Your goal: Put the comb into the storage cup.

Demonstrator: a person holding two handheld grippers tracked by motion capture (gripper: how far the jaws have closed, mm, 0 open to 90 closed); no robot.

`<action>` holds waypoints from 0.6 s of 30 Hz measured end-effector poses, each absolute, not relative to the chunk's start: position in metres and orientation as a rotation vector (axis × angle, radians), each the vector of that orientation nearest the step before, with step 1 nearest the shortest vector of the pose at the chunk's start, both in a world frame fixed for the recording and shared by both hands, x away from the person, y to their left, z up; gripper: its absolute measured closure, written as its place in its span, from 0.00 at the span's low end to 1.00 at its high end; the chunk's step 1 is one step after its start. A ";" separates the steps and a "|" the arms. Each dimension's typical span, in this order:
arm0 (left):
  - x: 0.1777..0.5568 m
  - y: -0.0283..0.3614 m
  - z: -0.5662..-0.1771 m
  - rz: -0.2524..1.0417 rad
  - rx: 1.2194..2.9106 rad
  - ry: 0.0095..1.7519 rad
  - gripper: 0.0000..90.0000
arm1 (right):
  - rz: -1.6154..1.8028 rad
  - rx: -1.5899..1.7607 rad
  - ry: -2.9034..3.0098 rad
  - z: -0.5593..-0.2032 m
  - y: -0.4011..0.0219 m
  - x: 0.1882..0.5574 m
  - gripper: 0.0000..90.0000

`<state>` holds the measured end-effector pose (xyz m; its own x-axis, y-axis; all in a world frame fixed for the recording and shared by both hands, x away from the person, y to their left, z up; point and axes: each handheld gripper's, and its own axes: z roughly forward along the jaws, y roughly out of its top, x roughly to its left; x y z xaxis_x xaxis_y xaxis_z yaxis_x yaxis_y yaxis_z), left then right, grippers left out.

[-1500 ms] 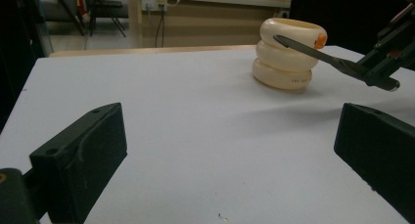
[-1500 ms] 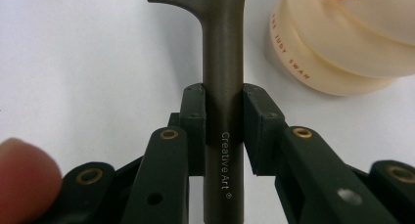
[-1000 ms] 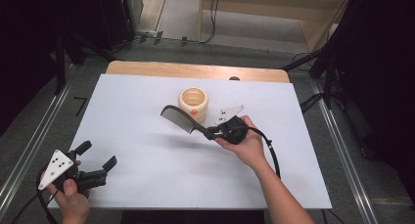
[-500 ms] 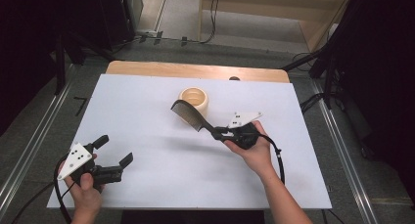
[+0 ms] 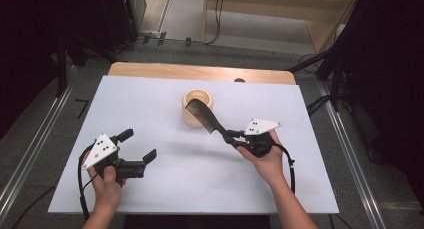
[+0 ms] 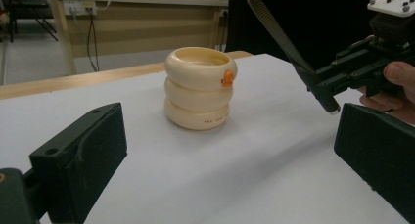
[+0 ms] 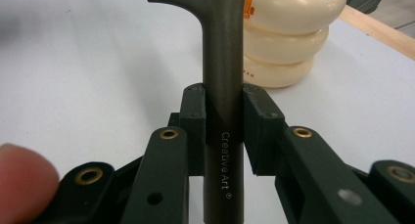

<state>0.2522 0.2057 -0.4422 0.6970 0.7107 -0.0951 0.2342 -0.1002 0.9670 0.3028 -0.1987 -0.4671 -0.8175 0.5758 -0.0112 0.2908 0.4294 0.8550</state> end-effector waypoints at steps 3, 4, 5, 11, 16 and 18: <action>0.256 0.196 -0.440 0.457 1.664 0.770 0.00 | 1.356 0.755 2.364 -0.469 -0.201 0.300 0.79; 0.257 0.193 -0.439 0.458 1.671 0.773 0.00 | 1.369 0.759 2.353 -0.470 -0.203 0.299 0.79; 0.258 0.190 -0.438 0.456 1.678 0.773 0.00 | 1.369 0.759 2.353 -0.470 -0.203 0.299 0.79; 0.265 0.171 -0.432 0.418 1.659 0.770 0.00 | 1.403 0.778 2.316 -0.478 -0.208 0.296 0.79; 0.270 0.155 -0.428 0.402 1.672 0.753 0.00 | 1.417 0.790 2.298 -0.481 -0.210 0.293 0.79; 0.272 0.148 -0.427 0.398 1.674 0.747 0.00 | 1.426 0.795 2.290 -0.482 -0.210 0.292 0.78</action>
<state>0.2716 0.1482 -0.4270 0.7354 0.6644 -0.1336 0.2597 -0.0942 0.9611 0.2918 -0.2100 -0.4818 -0.7909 0.6118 0.0157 0.2840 0.3442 0.8949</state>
